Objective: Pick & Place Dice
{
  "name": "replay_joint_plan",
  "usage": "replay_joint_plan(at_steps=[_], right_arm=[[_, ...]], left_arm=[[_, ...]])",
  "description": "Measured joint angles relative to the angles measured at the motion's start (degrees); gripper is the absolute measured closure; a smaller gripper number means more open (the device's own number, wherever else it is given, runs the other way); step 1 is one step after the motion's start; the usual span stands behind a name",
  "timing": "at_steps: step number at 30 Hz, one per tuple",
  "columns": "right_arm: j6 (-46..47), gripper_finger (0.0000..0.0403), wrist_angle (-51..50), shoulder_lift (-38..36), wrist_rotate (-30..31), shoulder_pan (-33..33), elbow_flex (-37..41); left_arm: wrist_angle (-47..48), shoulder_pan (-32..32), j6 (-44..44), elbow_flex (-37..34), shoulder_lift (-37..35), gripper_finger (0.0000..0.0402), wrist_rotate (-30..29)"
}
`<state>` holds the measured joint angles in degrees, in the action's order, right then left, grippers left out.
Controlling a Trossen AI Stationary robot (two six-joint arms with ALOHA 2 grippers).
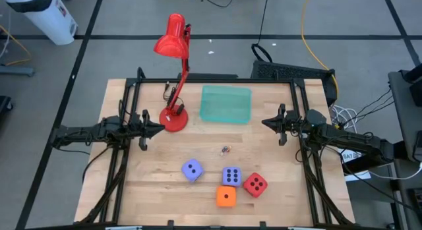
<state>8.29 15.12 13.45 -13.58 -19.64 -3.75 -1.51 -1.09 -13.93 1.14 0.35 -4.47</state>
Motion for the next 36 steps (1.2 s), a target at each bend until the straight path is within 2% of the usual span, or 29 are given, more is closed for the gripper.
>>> replay_joint_plan(at_steps=[36], right_arm=[[0.00,0.0399,0.00,0.01,0.00,0.00,-0.02]], left_arm=[[-0.96,0.01,1.22,-0.06,0.01,0.0371,-0.78]])
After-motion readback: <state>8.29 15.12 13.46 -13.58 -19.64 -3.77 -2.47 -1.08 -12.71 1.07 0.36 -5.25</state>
